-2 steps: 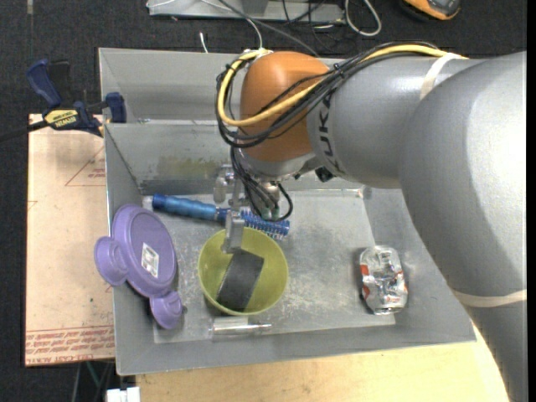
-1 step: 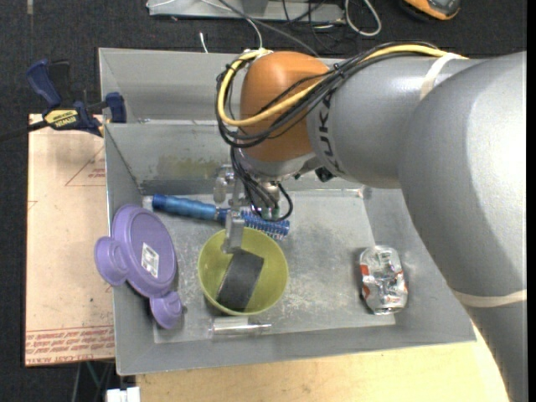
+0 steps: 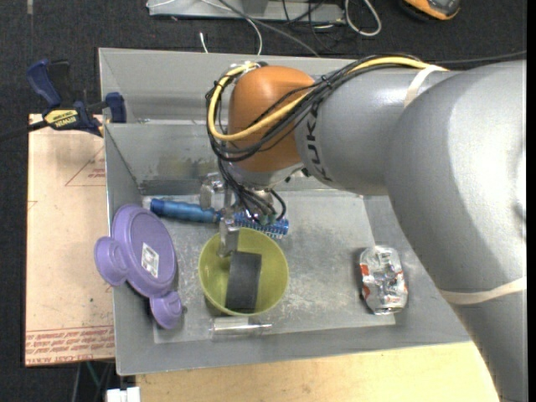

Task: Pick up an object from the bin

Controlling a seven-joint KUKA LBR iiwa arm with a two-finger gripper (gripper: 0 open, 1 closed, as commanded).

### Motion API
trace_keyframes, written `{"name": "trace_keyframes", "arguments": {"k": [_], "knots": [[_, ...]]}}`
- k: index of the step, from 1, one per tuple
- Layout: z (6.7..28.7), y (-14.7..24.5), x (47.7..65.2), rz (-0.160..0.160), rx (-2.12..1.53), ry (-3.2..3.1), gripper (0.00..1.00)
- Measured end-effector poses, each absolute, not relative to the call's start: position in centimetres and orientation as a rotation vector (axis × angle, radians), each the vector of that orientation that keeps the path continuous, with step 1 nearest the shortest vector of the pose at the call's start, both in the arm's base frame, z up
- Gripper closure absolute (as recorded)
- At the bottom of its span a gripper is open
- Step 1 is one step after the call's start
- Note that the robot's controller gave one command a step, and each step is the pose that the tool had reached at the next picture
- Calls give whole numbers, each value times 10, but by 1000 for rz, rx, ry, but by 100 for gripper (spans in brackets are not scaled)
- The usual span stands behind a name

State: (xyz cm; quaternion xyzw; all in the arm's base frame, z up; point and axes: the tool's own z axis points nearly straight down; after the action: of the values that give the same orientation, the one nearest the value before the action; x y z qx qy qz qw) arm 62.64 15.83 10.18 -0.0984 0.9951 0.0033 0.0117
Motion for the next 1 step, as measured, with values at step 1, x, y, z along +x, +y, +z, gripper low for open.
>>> {"name": "trace_keyframes", "arguments": {"k": [1], "knots": [[93, 166, 619, 7, -281, 3098, 0]]}}
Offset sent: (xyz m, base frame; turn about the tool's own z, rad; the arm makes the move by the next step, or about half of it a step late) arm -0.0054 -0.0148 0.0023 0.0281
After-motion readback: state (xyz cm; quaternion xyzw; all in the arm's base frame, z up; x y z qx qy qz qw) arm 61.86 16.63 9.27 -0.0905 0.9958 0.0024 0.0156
